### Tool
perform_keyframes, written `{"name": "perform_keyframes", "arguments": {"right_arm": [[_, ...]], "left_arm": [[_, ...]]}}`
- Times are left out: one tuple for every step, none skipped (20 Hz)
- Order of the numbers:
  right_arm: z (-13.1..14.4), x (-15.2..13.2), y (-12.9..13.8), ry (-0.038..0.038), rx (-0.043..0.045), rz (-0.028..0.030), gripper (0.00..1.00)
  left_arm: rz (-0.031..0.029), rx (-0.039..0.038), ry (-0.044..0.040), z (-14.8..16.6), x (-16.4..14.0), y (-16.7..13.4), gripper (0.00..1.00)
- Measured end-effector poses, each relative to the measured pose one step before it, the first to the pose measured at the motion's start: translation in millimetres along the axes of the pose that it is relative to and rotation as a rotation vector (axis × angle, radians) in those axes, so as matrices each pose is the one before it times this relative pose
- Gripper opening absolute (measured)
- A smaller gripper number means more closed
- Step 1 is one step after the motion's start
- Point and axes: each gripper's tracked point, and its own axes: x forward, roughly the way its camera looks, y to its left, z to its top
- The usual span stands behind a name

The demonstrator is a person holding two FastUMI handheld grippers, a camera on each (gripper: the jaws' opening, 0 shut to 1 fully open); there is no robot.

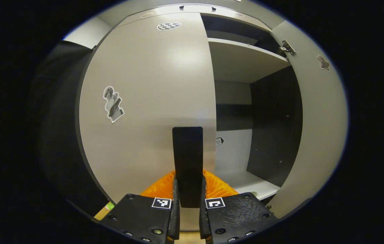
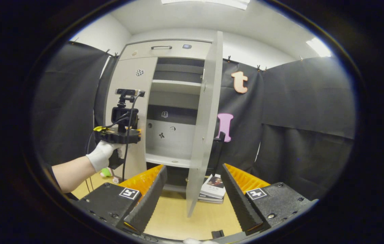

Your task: Open the right door of the double-door shoe cabinet with the right hand, and open the left door with the left hand.

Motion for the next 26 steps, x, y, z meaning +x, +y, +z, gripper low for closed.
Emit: {"name": "perform_keyframes", "arguments": {"right_arm": [[0.15, -1.21, -0.15, -0.00103, 0.00013, 0.00243, 0.99], [0.4, -1.98, -1.0, -0.00386, -0.00165, 0.00039, 0.99], [1.38, -2.04, -1.16, -0.00836, 0.00023, -0.00311, 0.99], [1.08, -1.5, -0.26, -0.00221, -0.00102, 0.00106, 0.99], [-0.01, -1.06, 1.28, -0.00438, 0.00329, 0.00498, 0.99], [0.43, -1.47, 0.88, -0.00107, 0.00178, 0.00375, 0.99], [-0.99, -1.4, 0.3, -0.00022, 0.00191, 0.00438, 0.99], [-0.41, -1.34, 1.53, 0.00019, 0.00157, 0.00523, 0.99], [-1.65, -2.01, 0.75, 0.00059, -0.00045, 0.00353, 0.99], [-0.11, -2.21, 1.25, 0.00113, -0.00059, 0.00427, 0.99], [0.25, -3.1, 1.18, -0.00105, -0.001, 0.00595, 0.99], [1.24, -2.84, 2.01, -0.00288, -0.00096, 0.0054, 0.99], [0.57, -3.0, -0.03, -0.00565, 0.00195, 0.00017, 0.99], [1.04, -2.34, 1.89, -0.00058, 0.00126, 0.00627, 1.0], [-1.31, -3.12, 2.29, -0.00165, 0.00236, 0.00623, 0.99], [-0.1, -0.92, 2.3, -0.00078, 0.00004, 0.00599, 0.99], [0.24, -1.69, 2.23, -0.00162, -0.00091, 0.00628, 0.99], [-0.1, -1.98, 3.8, 0.00109, -0.00216, 0.00803, 0.99], [-1.46, -2.53, 3.17, -0.00165, -0.00011, 0.00819, 0.99], [-0.4, -2.24, 2.82, -0.00102, 0.00202, 0.00583, 1.0], [0.16, -1.85, 3.78, -0.00208, 0.00154, 0.00968, 0.99], [-2.13, -1.67, 3.2, 0.00252, 0.00026, 0.00595, 0.99], [-1.46, -1.37, 3.65, 0.00116, 0.00215, 0.00904, 0.99], [-1.55, -0.9, 3.42, 0.00411, 0.00288, 0.00758, 0.99], [-0.66, -0.68, 4.2, 0.00008, 0.00388, 0.01206, 0.99], [-0.37, -1.56, 3.56, 0.00103, 0.00159, 0.00751, 0.99]], "left_arm": [[0.0093, -0.00537, -0.0048, 3.06, -2.13, 0.25, 0.17], [-0.00081, 0.00328, 0.0089, -3.1, 3.08, -1.22, 0.13], [-0.0002, 0.00208, -0.00421, 1.88, -3.9, 0.52, 0.08], [-0.00649, -0.00398, 0.00568, -1.45, 0.49, -0.46, 0.05], [-0.00469, -0.007, -0.00102, -0.07, -1.82, 0.52, 0.05], [-0.00556, -0.00149, 0.00743, -0.32, -2.26, -0.46, 0.05], [-0.00508, -0.00101, -0.00037, 0.67, -2.21, -0.47, 0.05], [-0.00511, -0.00656, -0.00003, 0.29, -3.21, 0.11, 0.05], [-0.0068, 0.00655, -0.00274, 0.34, -3.76, 0.04, 0.05], [-0.00952, 0.00957, -0.00306, -0.35, -2.99, 0.02, 0.05], [-0.0093, -0.00238, 0.00002, 0.69, -3.81, -0.32, 0.05], [-0.00962, -0.00568, 0.00235, -0.6, -3.59, 0.02, 0.04], [-0.00615, 0.00364, -0.00203, 1.02, -5.01, 0.38, 0.05], [-0.00241, 0.00666, -0.00122, -0.78, -4.22, 1.26, 0.05], [-0.00066, 0.00687, -0.00465, -0.34, -6.78, 2.07, 0.05], [-0.00189, 0.00174, -0.0009, -2.06, -8.56, 1.99, 0.05], [-0.00161, -0.00062, -0.00116, -1.06, -7.37, 2.59, 0.05], [-0.00074, -0.00495, 0.00064, -1.54, -6.57, 3.3, 0.05], [-0.00082, -0.00354, -0.00185, 0.32, -5.67, 3.01, 0.05], [-0.00271, 0.00094, 0.00163, 0.33, -4.96, 0.62, 0.05], [-0.00176, 0.00218, -0.00149, 0.45, -5.39, 2.31, 0.05], [-0.00204, 0.00461, 0.00023, 0.12, -4.96, 2.84, 0.05], [0.00027, 0.00175, -0.00121, -0.62, -5.59, 2.81, 0.05], [0.00065, -0.00611, 0.00231, -0.12, -4.33, 1.86, 0.05], [-0.00117, -0.00383, 0.00045, -1.26, -6.64, 3.73, 0.04], [0.002, -0.0024, 0.0003, 0.67, -4.86, 3.75, 0.04]]}}
